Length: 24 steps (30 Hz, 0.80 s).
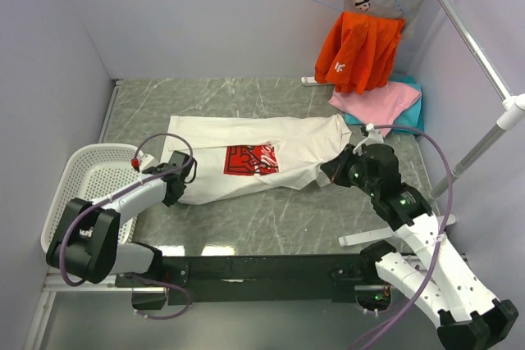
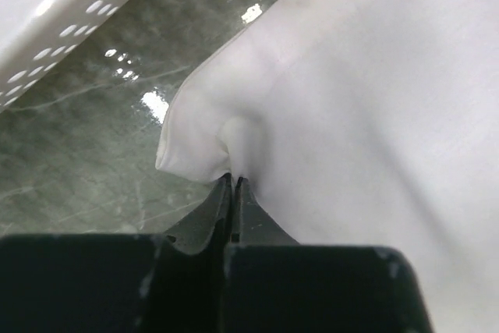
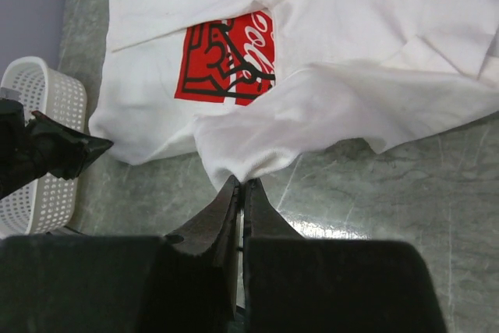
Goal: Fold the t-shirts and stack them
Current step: Grap the side of the flattened tshirt closest away from the robot with both arms
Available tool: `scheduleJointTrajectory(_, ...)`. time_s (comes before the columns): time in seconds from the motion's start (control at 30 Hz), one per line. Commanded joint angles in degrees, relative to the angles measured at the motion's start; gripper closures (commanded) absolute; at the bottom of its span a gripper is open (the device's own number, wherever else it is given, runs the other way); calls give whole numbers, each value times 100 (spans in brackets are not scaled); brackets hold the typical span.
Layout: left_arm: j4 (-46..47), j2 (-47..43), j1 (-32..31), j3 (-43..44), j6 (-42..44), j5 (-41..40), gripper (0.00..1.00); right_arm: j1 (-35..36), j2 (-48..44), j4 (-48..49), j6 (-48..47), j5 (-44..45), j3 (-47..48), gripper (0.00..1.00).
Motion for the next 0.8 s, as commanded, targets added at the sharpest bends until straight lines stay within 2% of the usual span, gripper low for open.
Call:
scheduleJointTrajectory(0.0, 366, 134, 2, -156, 259, 509, 99, -15, -154, -296, -82, 273, 425, 100)
scheduleJointTrajectory(0.23, -11, -797, 2, -87, 673, 886, 99, -24, -401, -806, 146, 300, 663, 100)
scheduleJointTrajectory(0.37, -319, -1596, -16, -60, 752, 1378, 99, -6, -848, -1376, 620, 124, 628, 100)
scheduleJointTrajectory(0.5, -714, -1967, -16, 10, 858, 1615, 99, 2, -1209, -2185, 990, 142, 619, 100)
scheduleJointTrajectory(0.63, -995, -2134, -200, 159, 735, 1748, 99, 2, -1412, -2825, 1210, -595, 522, 100)
scheduleJointTrajectory(0.77, -1558, -2362, -201, 563, 621, 1564, 99, 2, -1385, -3618, 1079, -791, 610, 100)
